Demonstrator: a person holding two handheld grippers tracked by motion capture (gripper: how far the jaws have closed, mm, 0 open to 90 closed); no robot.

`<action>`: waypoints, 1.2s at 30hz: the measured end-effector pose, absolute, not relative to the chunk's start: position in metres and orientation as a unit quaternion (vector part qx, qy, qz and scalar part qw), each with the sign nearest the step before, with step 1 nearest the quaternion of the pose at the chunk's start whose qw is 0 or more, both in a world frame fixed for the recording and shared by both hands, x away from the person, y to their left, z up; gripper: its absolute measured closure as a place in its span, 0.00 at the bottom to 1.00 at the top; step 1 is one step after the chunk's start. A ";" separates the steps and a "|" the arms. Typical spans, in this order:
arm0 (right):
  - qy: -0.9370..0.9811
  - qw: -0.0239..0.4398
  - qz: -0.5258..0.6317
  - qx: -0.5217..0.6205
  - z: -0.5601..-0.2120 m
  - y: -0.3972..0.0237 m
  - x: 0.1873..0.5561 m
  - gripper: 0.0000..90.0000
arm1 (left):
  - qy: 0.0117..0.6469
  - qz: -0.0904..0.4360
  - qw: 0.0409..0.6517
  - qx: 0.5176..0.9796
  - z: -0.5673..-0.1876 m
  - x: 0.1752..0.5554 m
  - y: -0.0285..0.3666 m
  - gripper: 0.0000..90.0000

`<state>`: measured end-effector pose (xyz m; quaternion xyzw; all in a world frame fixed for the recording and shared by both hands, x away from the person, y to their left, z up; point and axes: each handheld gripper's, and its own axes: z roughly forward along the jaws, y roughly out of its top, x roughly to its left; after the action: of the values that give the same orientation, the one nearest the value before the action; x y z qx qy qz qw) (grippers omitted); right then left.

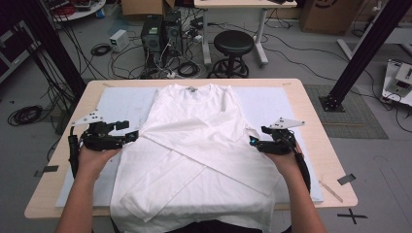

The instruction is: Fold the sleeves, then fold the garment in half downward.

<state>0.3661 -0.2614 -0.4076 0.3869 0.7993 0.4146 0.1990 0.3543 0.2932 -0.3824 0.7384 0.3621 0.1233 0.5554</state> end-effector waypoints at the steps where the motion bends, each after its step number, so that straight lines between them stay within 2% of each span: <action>1: 0.801 0.199 0.414 0.384 -0.408 -0.261 0.367 0.39 | 0.363 0.124 0.554 0.739 -0.383 0.354 0.293 0.31; 13: 0.797 0.199 0.414 0.391 -0.408 -0.265 0.367 0.38 | 0.376 0.134 0.547 0.736 -0.386 0.359 0.294 0.31; 19: 0.804 0.198 0.404 0.389 -0.407 -0.261 0.377 0.38 | 0.408 0.132 0.530 0.732 -0.397 0.386 0.289 0.31; 25: 0.813 0.190 0.385 0.393 -0.404 -0.250 0.403 0.39 | 0.441 0.125 0.486 0.744 -0.408 0.425 0.279 0.31; 36: 0.821 0.180 0.342 0.420 -0.423 -0.229 0.464 0.44 | 0.473 0.105 0.456 0.747 -0.430 0.472 0.263 0.31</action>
<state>0.4640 -0.2289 -0.4235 0.4201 0.8213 0.3417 0.1795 0.4720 0.2626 -0.4301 0.7466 0.4731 0.1048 0.4557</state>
